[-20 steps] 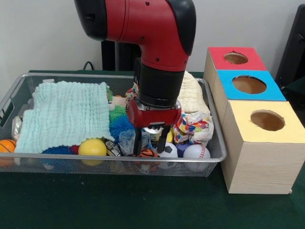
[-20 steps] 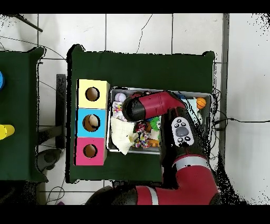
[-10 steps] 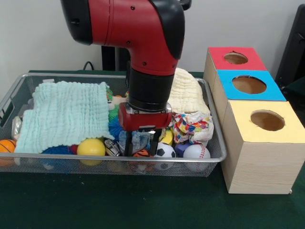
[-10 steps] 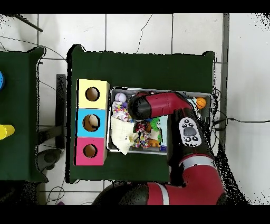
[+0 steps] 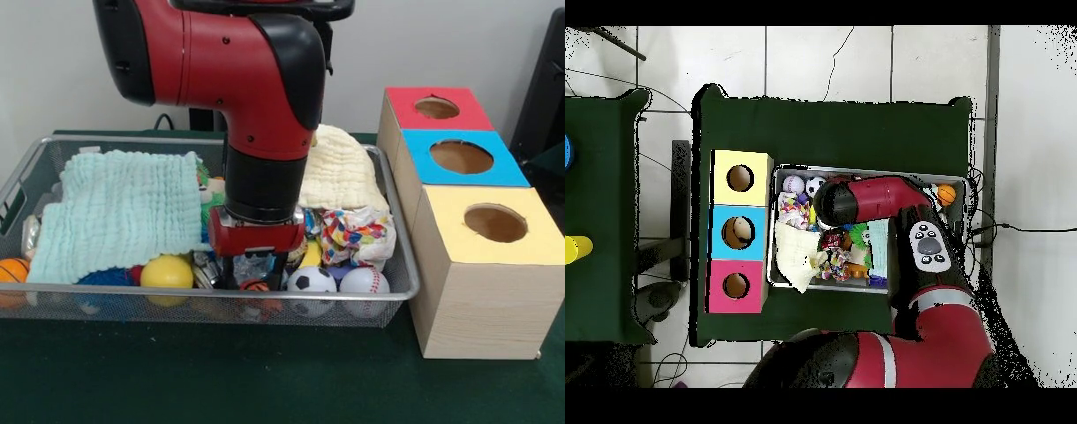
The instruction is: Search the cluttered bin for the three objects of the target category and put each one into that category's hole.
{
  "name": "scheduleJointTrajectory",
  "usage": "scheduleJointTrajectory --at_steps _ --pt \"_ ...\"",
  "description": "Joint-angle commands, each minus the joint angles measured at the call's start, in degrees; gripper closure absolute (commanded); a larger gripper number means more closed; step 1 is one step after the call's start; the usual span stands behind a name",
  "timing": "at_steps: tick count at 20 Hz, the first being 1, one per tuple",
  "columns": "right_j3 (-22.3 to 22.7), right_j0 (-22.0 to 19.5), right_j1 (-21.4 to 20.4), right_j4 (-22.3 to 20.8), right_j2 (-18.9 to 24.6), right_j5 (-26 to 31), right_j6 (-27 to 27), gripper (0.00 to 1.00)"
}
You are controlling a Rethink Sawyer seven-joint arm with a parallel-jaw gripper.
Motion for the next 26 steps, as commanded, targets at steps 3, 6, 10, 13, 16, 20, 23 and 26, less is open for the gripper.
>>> scheduleJointTrajectory --at_steps 3,6,10,13,16,20,23,26 --pt "2.7 -2.1 8.5 0.2 0.1 11.6 -2.2 0.00" --pt "2.8 -2.5 8.7 1.2 0.6 12.7 -2.6 0.00" --pt "3.4 -2.5 8.5 1.2 0.6 10.6 -2.0 0.00" --pt "4.7 -3.2 7.9 0.6 1.5 6.1 -1.7 0.00" --pt "7.5 -5.6 6.6 -0.6 4.4 0.0 -2.7 0.00" --pt "10.8 -8.1 4.7 -1.8 8.1 -5.6 -2.9 0.00" --pt "12.0 -10.0 4.8 -2.0 10.5 -7.6 -3.0 0.00" --pt "12.1 -12.0 6.0 -1.7 12.8 -7.8 -3.5 0.00"
